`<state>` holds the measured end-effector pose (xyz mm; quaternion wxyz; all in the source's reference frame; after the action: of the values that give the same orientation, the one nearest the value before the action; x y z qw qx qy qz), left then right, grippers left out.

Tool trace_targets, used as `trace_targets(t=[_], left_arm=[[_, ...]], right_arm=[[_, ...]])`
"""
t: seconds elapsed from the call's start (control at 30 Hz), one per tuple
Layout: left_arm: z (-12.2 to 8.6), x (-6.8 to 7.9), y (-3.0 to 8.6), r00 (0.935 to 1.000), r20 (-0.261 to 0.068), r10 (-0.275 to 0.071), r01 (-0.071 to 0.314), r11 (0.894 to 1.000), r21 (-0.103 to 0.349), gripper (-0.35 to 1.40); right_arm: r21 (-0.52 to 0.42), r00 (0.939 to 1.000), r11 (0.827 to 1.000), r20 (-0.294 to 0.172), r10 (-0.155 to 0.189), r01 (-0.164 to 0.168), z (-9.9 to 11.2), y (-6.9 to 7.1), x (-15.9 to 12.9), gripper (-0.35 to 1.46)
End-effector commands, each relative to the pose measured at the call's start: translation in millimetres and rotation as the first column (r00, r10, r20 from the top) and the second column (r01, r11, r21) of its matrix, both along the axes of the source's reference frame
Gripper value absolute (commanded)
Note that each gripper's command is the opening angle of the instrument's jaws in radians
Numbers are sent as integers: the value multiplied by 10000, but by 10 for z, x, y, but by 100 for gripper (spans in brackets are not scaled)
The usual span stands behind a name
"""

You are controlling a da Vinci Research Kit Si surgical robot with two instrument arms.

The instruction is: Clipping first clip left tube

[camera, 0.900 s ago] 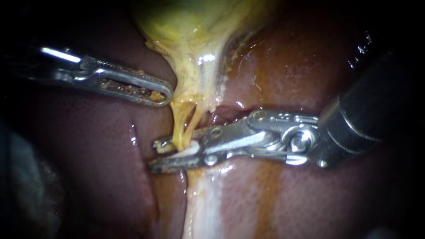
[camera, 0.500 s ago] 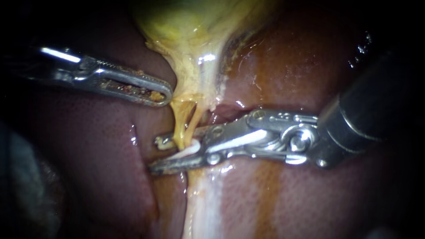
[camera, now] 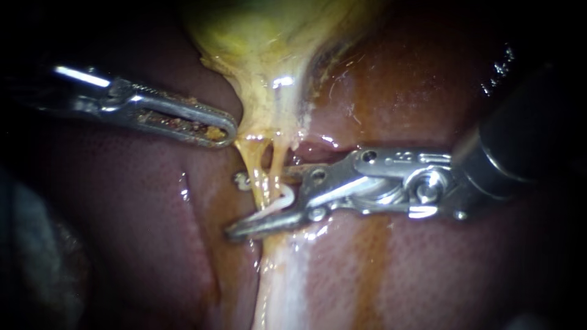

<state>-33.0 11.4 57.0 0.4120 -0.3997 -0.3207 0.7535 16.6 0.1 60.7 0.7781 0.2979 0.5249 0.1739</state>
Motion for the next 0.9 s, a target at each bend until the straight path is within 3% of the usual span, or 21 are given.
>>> trace_targets(t=[0.03,0.23,0.43,0.7,0.9], left_arm=[[0,0,0,10000,5,6,-6,10000,3,-35],[0,1,1,10000,7,9,-9,10000,4,-35],[0,2,1,10000,8,10,-10,10000,4,-35],[0,2,1,10000,9,12,-12,10000,4,-35],[-1,6,4,10000,23,26,-26,10000,26,-35]], right_arm=[[13,10000,10000,28,6,-6,-1,1,-5,50],[-79,9992,9999,377,-151,154,-1,4,-33,50],[-82,9991,9999,398,-123,127,-6,7,-51,50],[91,9991,9999,401,-102,98,-38,19,-58,50],[248,9998,9996,141,-118,115,-58,14,-45,49]])
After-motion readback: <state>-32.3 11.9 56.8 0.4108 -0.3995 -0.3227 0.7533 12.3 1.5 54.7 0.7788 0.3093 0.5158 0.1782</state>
